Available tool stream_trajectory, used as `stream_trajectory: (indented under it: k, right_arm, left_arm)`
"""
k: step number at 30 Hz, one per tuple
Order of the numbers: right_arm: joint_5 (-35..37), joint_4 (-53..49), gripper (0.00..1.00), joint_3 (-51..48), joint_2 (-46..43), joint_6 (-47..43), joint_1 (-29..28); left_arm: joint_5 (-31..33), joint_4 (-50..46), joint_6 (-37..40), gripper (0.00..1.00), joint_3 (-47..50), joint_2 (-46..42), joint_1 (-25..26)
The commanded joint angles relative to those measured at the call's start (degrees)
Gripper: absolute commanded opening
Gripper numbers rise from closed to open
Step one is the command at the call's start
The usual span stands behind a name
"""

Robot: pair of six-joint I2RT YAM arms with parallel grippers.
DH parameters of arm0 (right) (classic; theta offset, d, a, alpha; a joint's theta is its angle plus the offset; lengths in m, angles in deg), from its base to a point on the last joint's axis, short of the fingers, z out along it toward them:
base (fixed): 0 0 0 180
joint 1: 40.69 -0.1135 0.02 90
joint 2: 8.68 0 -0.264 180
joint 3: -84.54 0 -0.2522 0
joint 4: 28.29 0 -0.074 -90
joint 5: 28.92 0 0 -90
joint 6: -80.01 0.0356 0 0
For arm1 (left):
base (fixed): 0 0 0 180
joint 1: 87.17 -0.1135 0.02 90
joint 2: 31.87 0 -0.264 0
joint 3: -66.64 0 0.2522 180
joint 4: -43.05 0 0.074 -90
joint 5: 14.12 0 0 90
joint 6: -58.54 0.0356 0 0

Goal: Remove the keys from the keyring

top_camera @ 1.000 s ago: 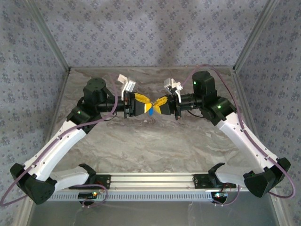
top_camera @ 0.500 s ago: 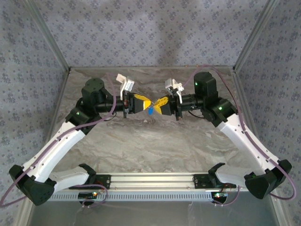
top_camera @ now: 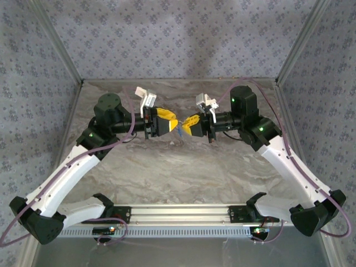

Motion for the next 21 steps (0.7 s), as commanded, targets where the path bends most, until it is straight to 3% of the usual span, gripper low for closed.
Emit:
stream_trajectory:
  k: [1,13,21]
  right_arm:
    - [-1.24,-1.89,0.0,1.79,0.45,0.14,0.15]
    - [-2.41,-2.56,0.0,3.74,2.25,0.58,0.01]
    - [-2.53,-2.61,0.0,3.64,2.4,0.49,-0.04]
  left_arm:
    - [0.62,-1.06,2.01,0.44,-1.7,-1.15,-0.28]
    - [-3.16,-4.63,4.35,0.46,-4.7,1.89,0.04]
    - [-2.88,-3.9,4.48,0.3,-4.43,1.77,0.24]
